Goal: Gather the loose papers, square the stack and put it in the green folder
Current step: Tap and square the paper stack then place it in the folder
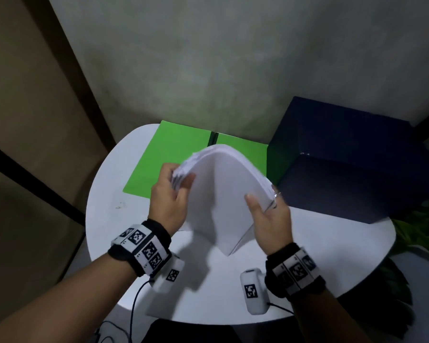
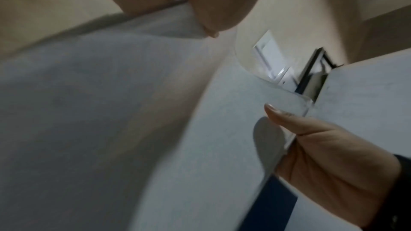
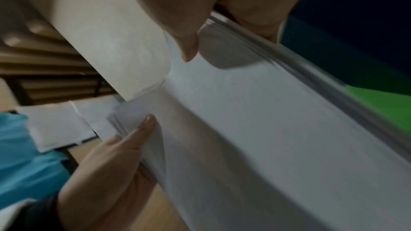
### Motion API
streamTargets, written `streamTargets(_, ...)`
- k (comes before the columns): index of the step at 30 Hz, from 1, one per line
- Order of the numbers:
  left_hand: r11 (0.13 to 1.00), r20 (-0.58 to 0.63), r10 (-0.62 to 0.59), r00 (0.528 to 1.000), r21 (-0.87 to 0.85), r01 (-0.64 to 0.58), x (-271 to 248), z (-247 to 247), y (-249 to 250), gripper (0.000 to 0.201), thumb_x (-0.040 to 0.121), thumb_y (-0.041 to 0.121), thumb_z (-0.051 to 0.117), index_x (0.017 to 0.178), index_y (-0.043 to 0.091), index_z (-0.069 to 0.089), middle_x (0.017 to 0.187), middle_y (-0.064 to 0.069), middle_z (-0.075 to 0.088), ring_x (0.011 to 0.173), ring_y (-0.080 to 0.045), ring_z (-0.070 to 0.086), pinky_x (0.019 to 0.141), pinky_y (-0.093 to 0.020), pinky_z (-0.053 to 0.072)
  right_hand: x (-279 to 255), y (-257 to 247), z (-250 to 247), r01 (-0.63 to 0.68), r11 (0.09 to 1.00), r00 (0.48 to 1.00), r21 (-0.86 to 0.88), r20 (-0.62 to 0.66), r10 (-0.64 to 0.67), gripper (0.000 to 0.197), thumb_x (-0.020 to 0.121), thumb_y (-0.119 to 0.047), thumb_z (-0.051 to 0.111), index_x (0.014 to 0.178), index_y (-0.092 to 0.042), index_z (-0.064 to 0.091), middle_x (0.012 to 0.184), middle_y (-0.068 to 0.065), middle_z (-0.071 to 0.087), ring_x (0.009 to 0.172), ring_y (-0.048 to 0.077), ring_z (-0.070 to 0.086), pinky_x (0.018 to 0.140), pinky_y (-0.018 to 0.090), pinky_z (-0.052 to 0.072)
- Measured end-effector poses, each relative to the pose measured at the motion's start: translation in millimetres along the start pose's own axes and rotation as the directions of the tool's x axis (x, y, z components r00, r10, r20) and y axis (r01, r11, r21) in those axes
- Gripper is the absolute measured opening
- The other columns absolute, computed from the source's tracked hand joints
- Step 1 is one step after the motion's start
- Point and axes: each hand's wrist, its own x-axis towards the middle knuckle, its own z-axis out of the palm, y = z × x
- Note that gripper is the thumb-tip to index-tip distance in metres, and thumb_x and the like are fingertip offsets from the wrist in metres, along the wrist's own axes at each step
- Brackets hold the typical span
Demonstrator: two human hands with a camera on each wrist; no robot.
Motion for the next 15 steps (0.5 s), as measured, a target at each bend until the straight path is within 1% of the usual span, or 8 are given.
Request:
streamTargets(2, 0.996, 0.065, -0.084, 0.994, -0.023, 0.085, -5, 0, -16, 0.028, 0.087, 0.018, 0.070, 0.111, 0.010, 0.057, 0.086, 0.022, 0.059, 0.071, 0.016, 0.059, 0.065, -0.012, 0.047, -4, 16, 4, -0.087, 0.996, 0.996, -0.018, -0.011, 0.087, 0.018, 0.088, -0.011, 0.069, 0.089, -0.027, 0.062, 0.088, -0.015, 0.069, 0.079, -0.011, 0.065, 0.079, 0.027, 0.052)
streamTargets(4, 0.990, 0.062, -0.142, 0.988, -0.010, 0.143, -2, -2, -19, 0.031, 0.085, 0.013, 0.073, 0.113, 0.003, 0.064, 0.084, 0.021, 0.059, 0.071, 0.006, 0.061, 0.064, 0.001, 0.040, -3, 22, 4, -0.129, 0.992, 0.990, 0.005, -0.048, 0.129, 0.020, 0.088, -0.009, 0.068, 0.082, -0.027, 0.061, 0.084, -0.012, 0.069, 0.074, -0.011, 0.065, 0.073, 0.023, 0.050)
streamTargets(6, 0.991, 0.021, -0.137, 0.990, 0.002, 0.137, 2, -4, -14, 0.026, 0.086, 0.013, 0.072, 0.109, 0.003, 0.067, 0.081, 0.018, 0.059, 0.077, -0.008, 0.060, 0.064, 0.003, 0.038, -1, 20, 3, -0.116, 0.993, 0.990, 0.019, -0.074, 0.117, 0.020, 0.088, -0.010, 0.070, 0.079, -0.027, 0.063, 0.081, -0.013, 0.069, 0.070, -0.010, 0.065, 0.070, 0.021, 0.050)
streamTargets(8, 0.996, -0.033, -0.080, 0.996, -0.027, 0.079, 5, -6, -9, 0.028, 0.088, 0.015, 0.071, 0.114, 0.008, 0.067, 0.086, 0.018, 0.062, 0.079, 0.002, 0.061, 0.070, 0.000, 0.042, 1, 15, 2, -0.060, 0.998, 0.991, 0.016, -0.117, 0.062, 0.019, 0.086, -0.014, 0.072, 0.074, -0.027, 0.065, 0.075, -0.012, 0.069, 0.067, -0.003, 0.065, 0.069, 0.025, 0.053)
streamTargets(9, 0.997, -0.053, -0.063, 0.997, -0.049, 0.060, 5, -7, -7, 0.031, 0.088, 0.016, 0.070, 0.118, 0.011, 0.065, 0.092, 0.017, 0.064, 0.082, 0.009, 0.061, 0.076, -0.003, 0.044, 1, 11, 1, -0.030, 0.999, 0.991, 0.011, -0.129, 0.031, 0.018, 0.086, -0.015, 0.073, 0.073, -0.025, 0.066, 0.073, -0.011, 0.069, 0.067, 0.001, 0.064, 0.069, 0.027, 0.054)
streamTargets(10, 0.995, -0.050, -0.059, 0.997, -0.081, 0.055, 5, -7, -7, 0.034, 0.089, 0.017, 0.069, 0.122, 0.013, 0.061, 0.101, 0.013, 0.067, 0.089, 0.010, 0.062, 0.082, -0.008, 0.046, -1, 8, 0, -0.013, 1.000, 0.992, -0.002, -0.127, 0.013, 0.016, 0.085, -0.015, 0.074, 0.072, -0.022, 0.067, 0.071, -0.011, 0.068, 0.066, 0.003, 0.064, 0.069, 0.028, 0.055)
streamTargets(12, 0.977, 0.047, -0.074, 0.996, -0.199, 0.082, 3, -6, -15, 0.045, 0.086, 0.021, 0.071, 0.127, 0.016, 0.052, 0.116, 0.003, 0.065, 0.106, -0.002, 0.062, 0.092, -0.021, 0.048, -3, 5, -1, -0.023, 1.000, 0.995, -0.012, -0.096, 0.021, 0.013, 0.081, -0.013, 0.077, 0.077, -0.022, 0.068, 0.075, -0.012, 0.070, 0.067, -0.002, 0.066, 0.070, 0.027, 0.055)
streamTargets(15, 0.917, 0.204, -0.077, 0.976, -0.369, 0.150, 1, -7, -24, 0.067, 0.072, 0.034, 0.079, 0.124, 0.019, 0.041, 0.123, -0.005, 0.058, 0.108, -0.009, 0.062, 0.091, -0.027, 0.050, -1, 3, -6, -0.086, 0.985, 0.992, 0.147, -0.077, 0.098, 0.033, 0.071, -0.005, 0.084, 0.099, -0.016, 0.069, 0.091, -0.008, 0.073, 0.083, 0.001, 0.070, 0.077, 0.019, 0.055)
